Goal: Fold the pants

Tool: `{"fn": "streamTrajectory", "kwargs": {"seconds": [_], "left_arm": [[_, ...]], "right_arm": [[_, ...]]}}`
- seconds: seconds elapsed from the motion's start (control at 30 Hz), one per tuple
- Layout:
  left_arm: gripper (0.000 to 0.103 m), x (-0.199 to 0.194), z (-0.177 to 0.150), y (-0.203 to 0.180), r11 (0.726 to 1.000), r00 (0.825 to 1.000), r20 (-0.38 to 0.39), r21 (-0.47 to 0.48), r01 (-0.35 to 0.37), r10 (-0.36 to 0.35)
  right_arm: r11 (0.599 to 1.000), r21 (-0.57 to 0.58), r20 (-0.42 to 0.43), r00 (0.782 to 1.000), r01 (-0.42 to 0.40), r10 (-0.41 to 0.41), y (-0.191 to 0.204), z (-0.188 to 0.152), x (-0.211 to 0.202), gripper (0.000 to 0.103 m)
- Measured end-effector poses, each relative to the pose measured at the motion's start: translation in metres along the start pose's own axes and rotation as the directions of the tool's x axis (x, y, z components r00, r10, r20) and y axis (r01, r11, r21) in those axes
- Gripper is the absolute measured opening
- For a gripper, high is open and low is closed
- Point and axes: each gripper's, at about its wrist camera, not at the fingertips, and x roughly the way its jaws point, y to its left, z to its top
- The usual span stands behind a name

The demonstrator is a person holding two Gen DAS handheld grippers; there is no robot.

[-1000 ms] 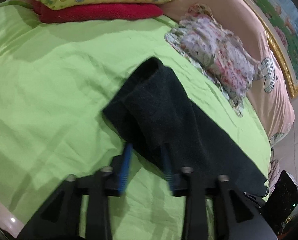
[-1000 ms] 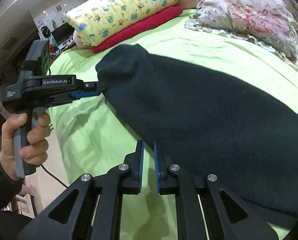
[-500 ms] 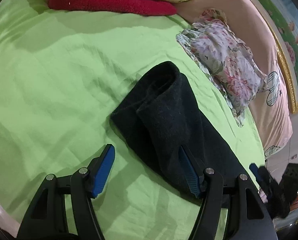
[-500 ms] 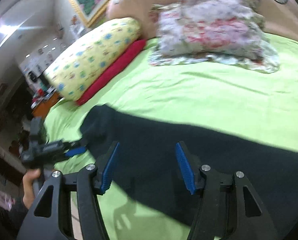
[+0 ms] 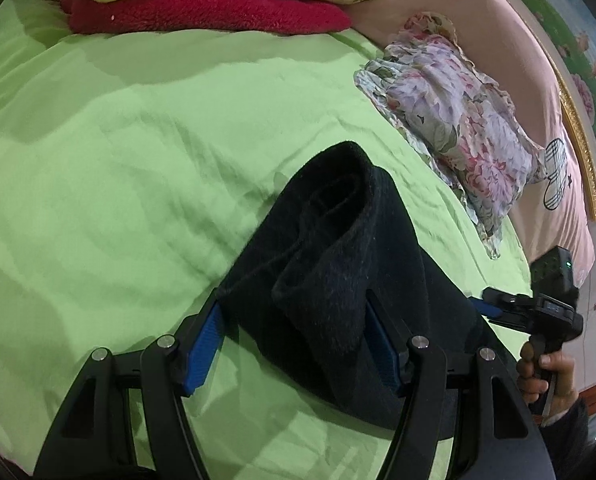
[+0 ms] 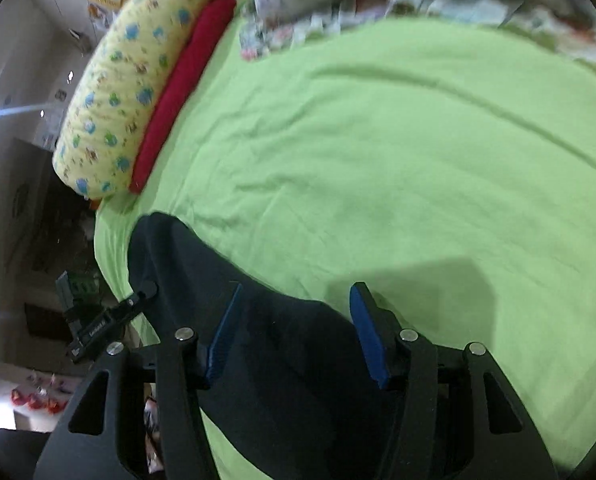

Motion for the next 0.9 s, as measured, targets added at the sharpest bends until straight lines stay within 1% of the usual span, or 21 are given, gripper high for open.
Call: {"fn": "streamTrajectory", "kwargs": {"seconds": [0.07,0.13,0.17,0.2,0.23,0.3,0.33,0.37,0.4,0.43,0.47,0.5,0.53,0.57,0.63,0.7,0.73,0.77,0.83,0.9], "left_arm": [[0.067,0.001,0.0,0.0,1.0,1.0,0.01,0.003,-0.002,0.002],[0.067,0.003,-0.001,-0.002,1.0,1.0,0.025,0.012,-0.014,0.013],[0.067,0.004,-0.002,-0.004,1.0,0.999,0.031,0.017,-0.023,0.023],[0.07,0.006,-0.003,-0.008,0.999,0.999,0.037,0.024,-0.032,0.031],[0.071,0.007,-0.003,-0.011,0.999,0.998,0.042,0.036,-0.041,0.04],[0.072,0.012,-0.005,-0.022,0.992,0.995,0.054,0.085,-0.088,0.084],[0.071,0.013,-0.005,-0.025,0.989,0.994,0.059,0.106,-0.102,0.096],[0.06,0.012,-0.006,-0.028,0.986,0.992,0.072,0.125,-0.109,0.101],[0.042,0.01,-0.006,-0.029,0.986,0.992,0.08,0.131,-0.103,0.093],[0.036,0.006,-0.005,-0.028,0.99,0.995,0.075,0.124,-0.071,0.062],[0.029,0.001,-0.004,-0.026,0.994,0.997,0.077,0.107,-0.033,0.025],[0.024,-0.009,-0.002,-0.025,0.996,0.996,0.092,0.094,0.004,-0.013],[0.024,-0.02,-0.001,-0.027,0.995,0.994,0.108,0.099,0.023,-0.034],[0.024,-0.027,-0.001,-0.03,0.994,0.992,0.12,0.11,0.029,-0.042],[0.023,-0.045,0.0,-0.039,0.988,0.987,0.151,0.148,0.031,-0.053],[0.022,-0.058,0.003,-0.042,0.985,0.983,0.168,0.163,0.05,-0.078],[0.022,-0.065,0.005,-0.043,0.983,0.979,0.184,0.173,0.06,-0.092],[0.022,-0.068,0.007,-0.044,0.981,0.976,0.195,0.183,0.056,-0.092],[0.022,-0.064,0.011,-0.04,0.981,0.978,0.194,0.193,0.031,-0.07],[0.022,-0.051,0.013,-0.032,0.982,0.984,0.171,0.191,0.018,-0.051]], "right_arm": [[1.0,0.005,-0.054,0.998,-0.01,0.01,-0.004,0.001,0.011,0.046],[0.999,0.012,-0.077,0.997,-0.03,0.031,-0.006,-0.002,0.015,0.04],[1.0,0.007,-0.096,0.995,-0.029,0.03,-0.007,-0.004,0.018,0.034],[1.0,-0.002,-0.108,0.994,-0.028,0.028,-0.006,-0.007,0.02,0.03],[1.0,-0.018,-0.11,0.994,-0.021,0.019,-0.004,-0.009,0.02,0.028],[0.997,-0.076,-0.111,0.993,0.02,-0.029,0.006,-0.017,0.019,0.021],[0.992,-0.113,-0.099,0.993,0.052,-0.063,0.014,-0.021,0.017,0.019],[0.984,-0.155,-0.081,0.992,0.088,-0.101,0.025,-0.026,0.015,0.017],[0.974,-0.19,-0.053,0.989,0.124,-0.136,0.033,-0.03,0.012,0.016],[0.964,-0.212,-0.021,0.986,0.159,-0.167,0.04,-0.033,0.008,0.015],[0.946,-0.244,0.037,0.977,0.212,-0.21,0.053,-0.039,-0.001,0.014],[0.933,-0.26,0.083,0.968,0.248,-0.235,0.061,-0.042,-0.008,0.014],[0.918,-0.276,0.125,0.957,0.286,-0.261,0.069,-0.045,-0.014,0.014],[0.891,-0.3,0.194,0.937,0.34,-0.292,0.083,-0.051,-0.022,0.013],[0.864,-0.311,0.281,0.906,0.397,-0.316,0.097,-0.056,-0.033,0.012],[0.832,-0.309,0.365,0.866,0.46,-0.343,0.107,-0.059,-0.041,0.011],[0.825,-0.307,0.392,0.853,0.475,-0.345,0.109,-0.061,-0.043,0.011],[0.825,-0.299,0.414,0.845,0.479,-0.34,0.112,-0.06,-0.043,0.011],[0.824,-0.293,0.426,0.838,0.484,-0.341,0.112,-0.057,-0.032,0.011],[0.828,-0.284,0.411,0.842,0.484,-0.351,0.104,-0.052,-0.015,0.011]]}}
